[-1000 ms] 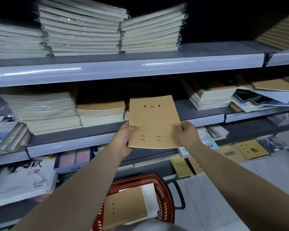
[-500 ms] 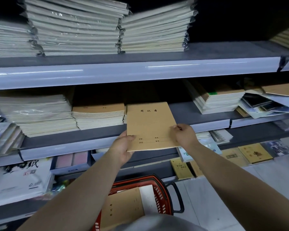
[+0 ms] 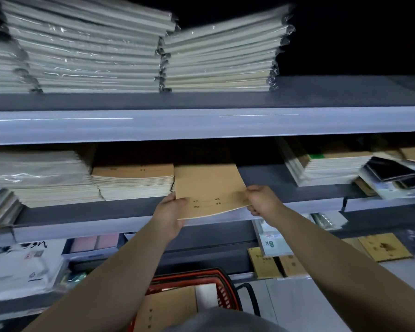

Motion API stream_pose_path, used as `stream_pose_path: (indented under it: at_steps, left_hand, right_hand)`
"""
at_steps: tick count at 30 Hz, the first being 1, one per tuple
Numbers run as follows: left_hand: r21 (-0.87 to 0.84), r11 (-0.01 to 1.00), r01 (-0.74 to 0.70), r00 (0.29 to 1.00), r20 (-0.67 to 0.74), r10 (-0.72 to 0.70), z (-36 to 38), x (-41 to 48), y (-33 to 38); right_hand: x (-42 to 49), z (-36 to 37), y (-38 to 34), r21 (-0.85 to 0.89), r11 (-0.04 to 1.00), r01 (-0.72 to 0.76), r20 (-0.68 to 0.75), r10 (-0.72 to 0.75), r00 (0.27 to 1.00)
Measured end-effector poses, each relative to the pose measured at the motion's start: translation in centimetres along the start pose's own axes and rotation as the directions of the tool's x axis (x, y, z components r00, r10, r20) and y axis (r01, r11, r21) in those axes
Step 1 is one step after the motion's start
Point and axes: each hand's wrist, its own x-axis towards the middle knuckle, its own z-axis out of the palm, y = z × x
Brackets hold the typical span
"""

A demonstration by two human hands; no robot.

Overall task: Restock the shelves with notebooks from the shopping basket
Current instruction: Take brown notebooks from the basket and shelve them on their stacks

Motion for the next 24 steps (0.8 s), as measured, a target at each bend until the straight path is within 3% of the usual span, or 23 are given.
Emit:
stream_pose_path:
  at_steps: [5, 10, 19, 24]
  left_hand:
    - [0.190, 0.974, 0.120, 0.983, 0.114, -0.143, -0.1, 0.3, 0.7]
    - [0.112, 0.988, 0.110, 0.992, 0.046, -0.115, 0.5, 1.1, 1.7]
    - [-0.013, 0.990, 0.137, 0.990, -0.029, -0.138, 1.4, 2.5, 2.7]
    - [0.010, 0.988, 0.154, 0.984, -0.097, -0.152, 2.2, 3.5, 2.8]
  right_hand:
    - [2.9, 0.2, -0.9, 0.110, 0.993, 0.039, 0.011, -0.040, 0.999]
    - [5.0, 1.1, -0.7, 0.270, 0.963, 0.009, 0.029, -0.017, 0.999]
    - [7.4, 2.0, 0.3, 0.148, 0.983, 0.108, 0.004, -0.110, 0.994]
    - [8.3, 2.3, 0.4, 0.038, 0.989, 0.142, 0.000, -0.142, 0.990]
